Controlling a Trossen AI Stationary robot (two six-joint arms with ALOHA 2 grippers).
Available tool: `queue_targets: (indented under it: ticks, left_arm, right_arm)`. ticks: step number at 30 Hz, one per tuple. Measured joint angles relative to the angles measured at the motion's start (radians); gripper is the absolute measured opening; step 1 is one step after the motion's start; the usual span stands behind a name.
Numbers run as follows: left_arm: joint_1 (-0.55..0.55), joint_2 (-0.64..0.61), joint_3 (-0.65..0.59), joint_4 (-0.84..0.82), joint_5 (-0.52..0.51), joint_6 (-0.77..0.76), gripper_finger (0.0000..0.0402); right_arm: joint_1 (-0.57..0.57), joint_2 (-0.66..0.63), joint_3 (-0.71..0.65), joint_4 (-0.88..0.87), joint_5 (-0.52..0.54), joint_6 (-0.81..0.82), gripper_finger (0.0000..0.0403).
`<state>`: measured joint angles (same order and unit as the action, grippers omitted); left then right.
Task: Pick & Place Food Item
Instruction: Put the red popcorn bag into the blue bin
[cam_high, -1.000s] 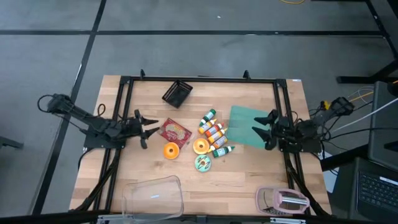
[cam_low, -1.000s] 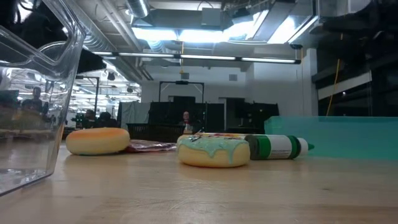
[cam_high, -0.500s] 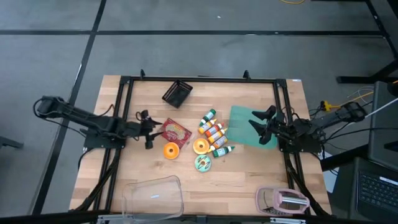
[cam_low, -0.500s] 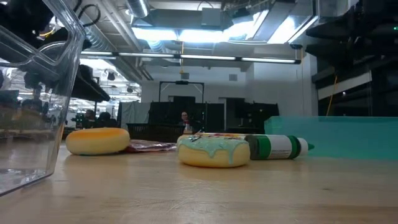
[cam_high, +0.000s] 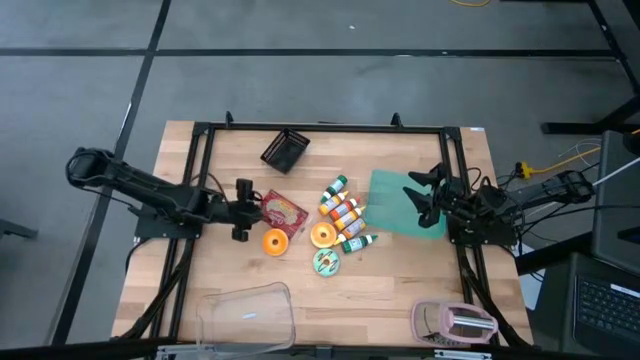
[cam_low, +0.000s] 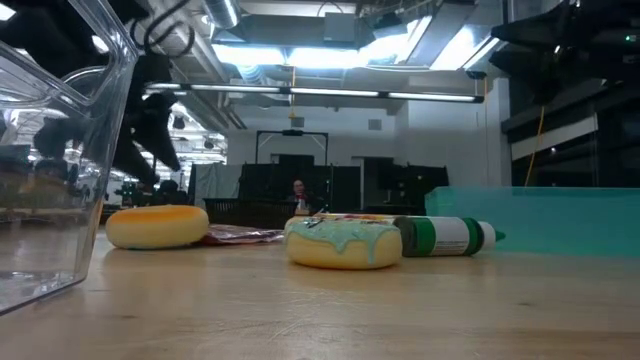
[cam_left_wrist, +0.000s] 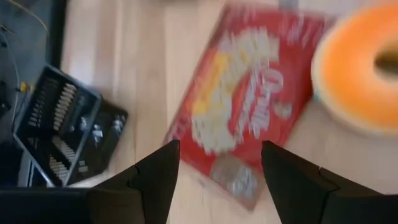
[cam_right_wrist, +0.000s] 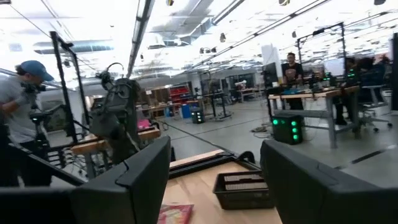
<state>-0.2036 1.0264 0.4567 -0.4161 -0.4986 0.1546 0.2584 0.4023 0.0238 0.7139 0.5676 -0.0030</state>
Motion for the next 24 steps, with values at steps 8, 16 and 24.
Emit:
queue_targets:
  ticks: [8, 16, 24]
  left_arm:
    - [-0.058, 0.132, 0.018, -0.035, -0.021, 0.054, 0.0224]
    - [-0.147, 0.257, 0.018, -0.038, -0.132, 0.061, 0.0222]
    - [-0.163, 0.355, 0.020, -0.035, -0.154, 0.005, 0.0219]
  right_arm:
    - [0.000, 0.000, 0.000, -0.003, -0.034, 0.029, 0.0245]
    - [0.000, 0.000, 0.000, -0.003, -0.034, 0.041, 0.0245]
    - [0.000, 0.000, 0.000, -0.003, -0.034, 0.040, 0.0245]
